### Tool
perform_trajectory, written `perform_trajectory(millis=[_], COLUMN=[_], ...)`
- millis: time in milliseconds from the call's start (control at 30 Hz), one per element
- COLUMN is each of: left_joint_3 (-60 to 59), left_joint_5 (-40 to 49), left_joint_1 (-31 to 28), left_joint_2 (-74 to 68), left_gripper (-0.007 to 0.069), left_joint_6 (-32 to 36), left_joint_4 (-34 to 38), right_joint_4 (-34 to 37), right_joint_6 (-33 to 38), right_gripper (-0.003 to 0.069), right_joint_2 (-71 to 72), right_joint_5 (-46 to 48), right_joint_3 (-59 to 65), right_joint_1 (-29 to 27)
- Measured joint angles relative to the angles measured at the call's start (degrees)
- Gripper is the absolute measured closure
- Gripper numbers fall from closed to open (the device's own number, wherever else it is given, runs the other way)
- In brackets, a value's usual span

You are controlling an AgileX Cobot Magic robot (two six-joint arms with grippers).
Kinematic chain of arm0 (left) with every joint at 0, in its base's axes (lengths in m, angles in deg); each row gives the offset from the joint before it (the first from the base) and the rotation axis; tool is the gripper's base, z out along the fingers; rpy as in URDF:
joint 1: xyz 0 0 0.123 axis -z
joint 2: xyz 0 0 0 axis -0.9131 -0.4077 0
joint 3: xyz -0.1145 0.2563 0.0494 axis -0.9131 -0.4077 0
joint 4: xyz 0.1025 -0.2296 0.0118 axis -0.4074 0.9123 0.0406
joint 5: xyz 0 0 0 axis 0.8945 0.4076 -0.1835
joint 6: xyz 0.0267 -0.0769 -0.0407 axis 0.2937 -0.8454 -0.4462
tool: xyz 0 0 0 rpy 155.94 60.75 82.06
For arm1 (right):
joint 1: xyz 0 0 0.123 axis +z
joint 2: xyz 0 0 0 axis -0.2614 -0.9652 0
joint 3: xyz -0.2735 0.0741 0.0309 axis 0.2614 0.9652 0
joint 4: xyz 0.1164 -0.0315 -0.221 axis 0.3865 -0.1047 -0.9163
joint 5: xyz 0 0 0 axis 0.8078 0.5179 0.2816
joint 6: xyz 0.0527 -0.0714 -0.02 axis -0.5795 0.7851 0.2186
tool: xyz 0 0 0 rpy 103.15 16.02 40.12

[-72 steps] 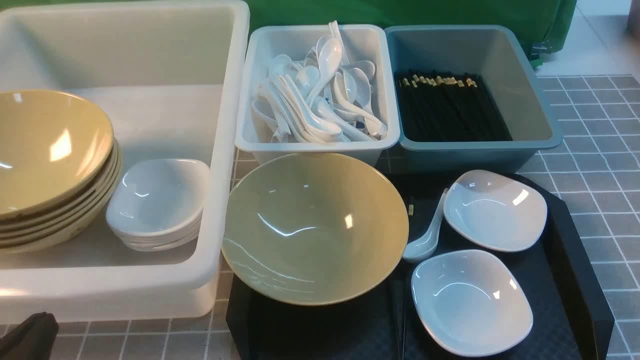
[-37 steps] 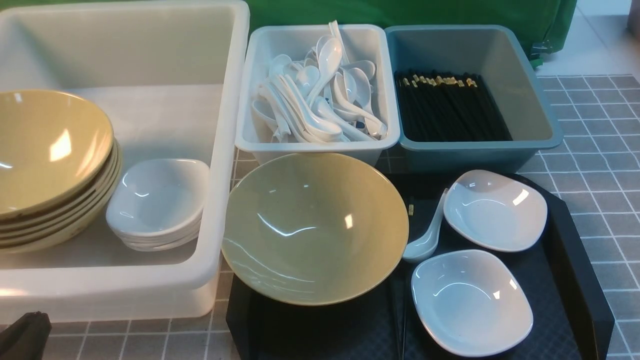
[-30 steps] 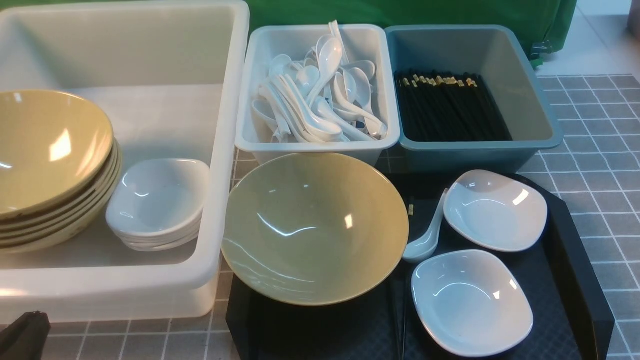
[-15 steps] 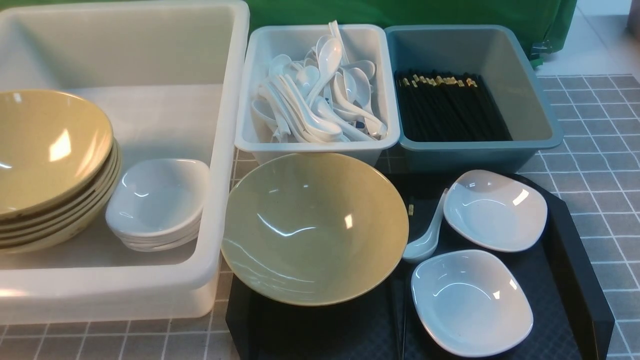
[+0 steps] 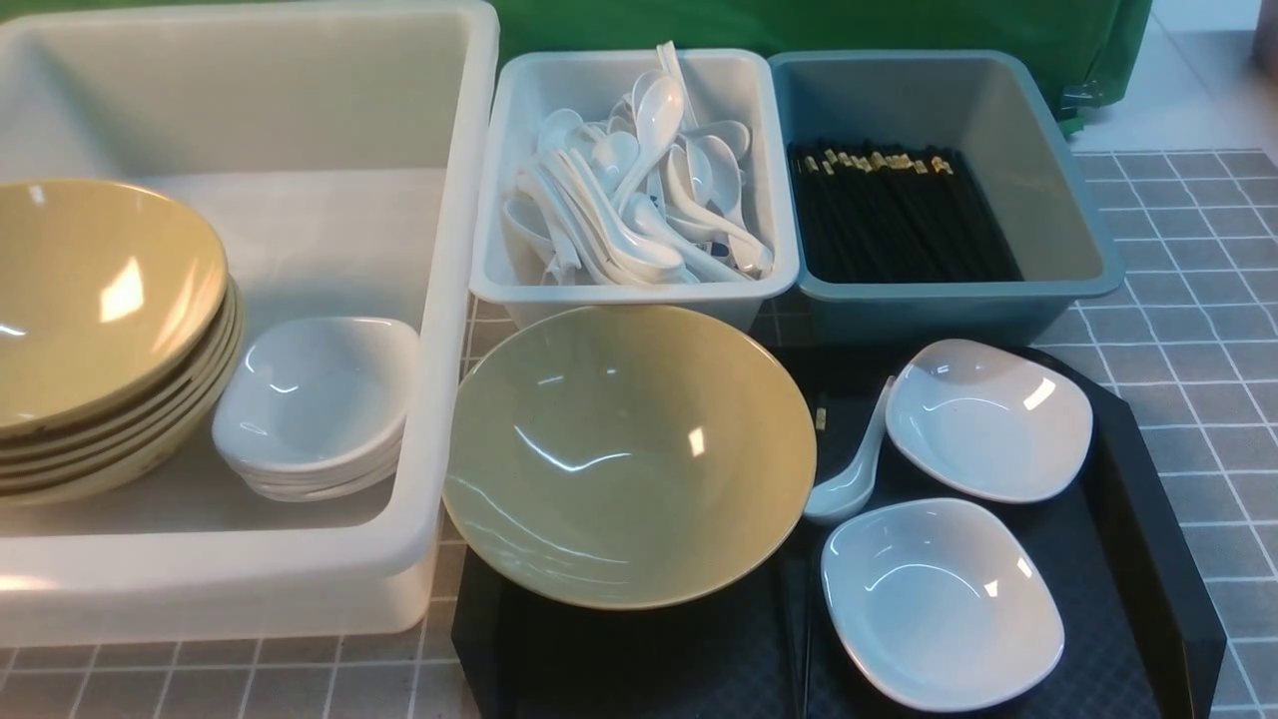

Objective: On grey table put chopsticks spoon bowls plates into blue grey white boxes.
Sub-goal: 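Grasp the large bowl on the tray by its rim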

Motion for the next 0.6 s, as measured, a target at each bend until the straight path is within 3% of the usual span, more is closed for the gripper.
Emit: perform_trajectory(millis=[133, 267, 333, 433, 467, 600], left_joint_3=[7.17, 16.38, 20.76, 24.27, 27.03, 31.07], left_joint_5=[13.67, 29.27, 35.47, 39.06, 41.28, 42.45], left_joint_1=[1.89, 8.15, 12.45, 16.48, 20.20, 27.56], left_joint_2=[-12.82, -27.97, -36.63, -43.59, -49.56, -59.80], left_gripper=[0.0632, 0.0632, 0.0632, 0.0632, 0.0632, 0.0632], left_joint_6=[3.60, 13.43, 17.03, 18.48, 18.71, 16.88], left_joint_4=[3.04, 13.44, 17.66, 18.74, 17.54, 12.52], right_joint_4=[0.00, 1.54, 4.53, 9.15, 13.26, 16.41], right_joint_6=[4.82, 7.07, 12.01, 19.04, 25.17, 29.20], right_gripper=[0.0589, 0.0599, 0.0600, 0.0601, 0.0600, 0.0600], right_joint_2=[-7.36, -14.24, -16.46, -17.76, -18.12, -18.12], right_joint_5=[13.40, 24.12, 28.78, 31.53, 32.76, 32.99], right_joint_3=[-3.72, -3.87, -3.87, -3.19, -1.64, 1.48], right_joint_1=[-0.11, 0.64, 1.55, 2.44, 3.10, 4.14])
